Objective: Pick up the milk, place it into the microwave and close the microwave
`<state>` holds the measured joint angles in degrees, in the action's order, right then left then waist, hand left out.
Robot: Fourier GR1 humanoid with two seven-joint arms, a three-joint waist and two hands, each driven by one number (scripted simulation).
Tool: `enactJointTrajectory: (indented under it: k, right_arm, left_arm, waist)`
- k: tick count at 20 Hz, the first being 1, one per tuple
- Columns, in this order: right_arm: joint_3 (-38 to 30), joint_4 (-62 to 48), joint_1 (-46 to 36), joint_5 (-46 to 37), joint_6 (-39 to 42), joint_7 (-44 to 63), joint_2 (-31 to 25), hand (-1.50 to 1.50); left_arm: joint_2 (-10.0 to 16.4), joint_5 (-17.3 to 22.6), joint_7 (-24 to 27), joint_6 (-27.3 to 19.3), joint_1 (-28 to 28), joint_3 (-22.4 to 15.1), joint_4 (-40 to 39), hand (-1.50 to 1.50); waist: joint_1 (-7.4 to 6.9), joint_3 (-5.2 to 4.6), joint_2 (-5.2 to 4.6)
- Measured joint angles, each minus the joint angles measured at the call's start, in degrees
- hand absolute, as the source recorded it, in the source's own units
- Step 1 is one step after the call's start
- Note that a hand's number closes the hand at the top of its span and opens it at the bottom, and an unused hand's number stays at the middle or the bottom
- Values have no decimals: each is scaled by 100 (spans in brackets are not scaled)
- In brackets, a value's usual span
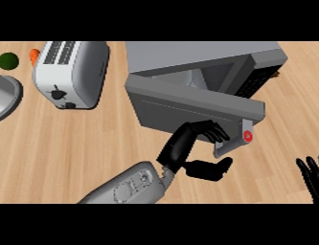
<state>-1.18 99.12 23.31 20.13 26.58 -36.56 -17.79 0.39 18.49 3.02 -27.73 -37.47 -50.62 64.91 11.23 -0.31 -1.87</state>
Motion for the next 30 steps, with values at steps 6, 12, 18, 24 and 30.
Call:
enactJointTrajectory:
  k: [6,12,18,24,30]
  right_arm:
    - [67,364,53,270,158,247,-184,-150]
    - [164,699,115,498,311,441,-334,-150]
    - [144,923,192,743,380,584,-443,-150]
    - [104,1118,209,962,445,686,-547,-150]
    - [80,1254,268,1198,543,781,-659,-150]
  left_arm:
    - [-32,542,362,-474,-503,369,-482,150]
    - [-40,1157,714,-541,-926,756,-879,150]
    - [-33,1550,1087,-608,-1054,885,-1086,150]
    - [-24,1811,1398,-683,-1033,880,-1112,150]
    - [-2,1988,1675,-827,-1009,861,-1125,150]
  waist:
    - [222,0,-74]
    - [464,-4,-159]
    - [607,2,-177]
    - [669,8,-180]
    - [750,16,-188]
